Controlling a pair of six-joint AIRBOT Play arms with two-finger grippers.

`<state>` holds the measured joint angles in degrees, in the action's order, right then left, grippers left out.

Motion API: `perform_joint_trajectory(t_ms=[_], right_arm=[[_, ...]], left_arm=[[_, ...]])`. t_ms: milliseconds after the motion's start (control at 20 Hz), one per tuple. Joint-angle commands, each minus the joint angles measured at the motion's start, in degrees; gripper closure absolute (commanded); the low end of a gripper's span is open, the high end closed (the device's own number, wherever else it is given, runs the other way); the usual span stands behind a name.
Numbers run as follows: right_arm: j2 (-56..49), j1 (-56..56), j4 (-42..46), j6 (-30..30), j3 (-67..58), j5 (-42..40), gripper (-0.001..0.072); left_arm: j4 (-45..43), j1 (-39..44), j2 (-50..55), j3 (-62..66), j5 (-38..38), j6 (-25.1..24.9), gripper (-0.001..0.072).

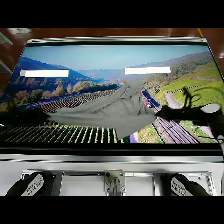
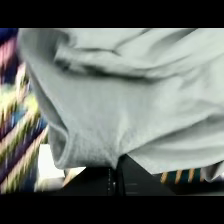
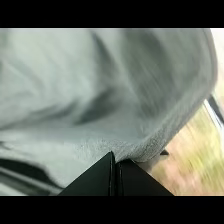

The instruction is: Fold the shirts.

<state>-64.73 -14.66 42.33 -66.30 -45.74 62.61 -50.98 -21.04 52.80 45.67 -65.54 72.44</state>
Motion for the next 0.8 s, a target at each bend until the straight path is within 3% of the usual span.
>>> perform_joint_trajectory(t_ms=[0, 150, 250, 400, 550, 750], right_arm=[[13.0, 0.2, -4.4, 4.7, -15.6, -3.7, 0.0655], [22.0, 0.2, 0.5, 4.2, -34.4, -18.3, 0.0654], [25.1, 0.2, 6.3, -0.7, -45.3, -23.3, 0.0654], [27.9, 0.2, 11.2, -4.2, -54.5, -21.6, 0.0654], [30.9, 0.2, 20.1, -8.8, -56.1, -18.3, 0.0654], [30.3, 0.2, 35.0, -14.1, -56.0, -2.2, 0.0654]], left_arm=[[3.9, 0.0, -9.7, 19.8, 1.2, -2.6, 0.0672], [4.3, 0.0, -15.0, 41.8, 7.8, 1.2, 0.0672], [4.2, 0.0, -15.9, 53.9, 9.1, 2.4, 0.0672], [4.0, 0.0, -16.9, 63.6, 6.1, 6.0, 0.0672], [0.4, 0.0, -18.6, 64.1, 1.0, 7.4, 0.0672], [-8.8, 0.0, -18.5, 61.2, -12.0, 9.9, 0.0671]])
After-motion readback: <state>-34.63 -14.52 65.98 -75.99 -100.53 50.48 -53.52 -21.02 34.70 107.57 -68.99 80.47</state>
